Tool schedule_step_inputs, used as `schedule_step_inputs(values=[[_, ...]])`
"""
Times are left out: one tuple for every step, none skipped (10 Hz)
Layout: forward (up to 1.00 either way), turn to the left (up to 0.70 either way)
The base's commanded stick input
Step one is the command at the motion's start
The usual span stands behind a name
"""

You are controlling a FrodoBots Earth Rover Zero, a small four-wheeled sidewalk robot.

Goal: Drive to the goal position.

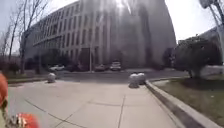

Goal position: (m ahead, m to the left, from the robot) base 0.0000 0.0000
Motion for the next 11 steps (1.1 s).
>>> schedule_step_inputs(values=[[0.00, 0.00], [0.00, 0.00], [0.00, 0.00], [0.00, 0.00], [0.00, 0.00], [0.15, 0.00], [0.30, 0.00], [0.45, -0.01], [0.60, -0.01], [0.70, -0.01], [0.70, -0.01]])
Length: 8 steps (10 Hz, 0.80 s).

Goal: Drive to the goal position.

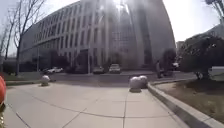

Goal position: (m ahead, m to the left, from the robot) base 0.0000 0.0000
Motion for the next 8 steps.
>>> schedule_step_inputs(values=[[0.70, -0.01], [0.70, -0.01], [0.61, -0.01], [0.46, -0.01], [0.30, 0.00], [0.15, 0.00], [0.00, 0.00], [0.06, 0.00]])
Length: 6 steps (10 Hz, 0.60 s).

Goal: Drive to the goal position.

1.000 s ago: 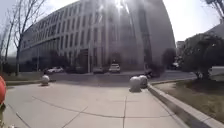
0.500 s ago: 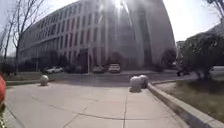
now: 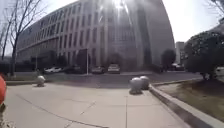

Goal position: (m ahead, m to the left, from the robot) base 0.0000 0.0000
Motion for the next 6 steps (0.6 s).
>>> schedule_step_inputs(values=[[0.13, 0.00], [0.19, 0.00], [0.26, 0.00], [0.32, 0.00], [0.39, -0.01], [0.45, -0.01]])
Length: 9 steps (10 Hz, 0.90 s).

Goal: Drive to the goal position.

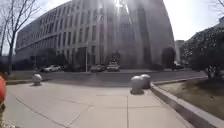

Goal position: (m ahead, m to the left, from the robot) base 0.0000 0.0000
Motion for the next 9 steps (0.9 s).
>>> schedule_step_inputs(values=[[0.52, -0.01], [0.58, -0.01], [0.65, -0.01], [0.68, -0.01], [0.60, -0.01], [0.52, -0.01], [0.44, -0.01], [0.36, -0.01], [0.28, 0.00]])
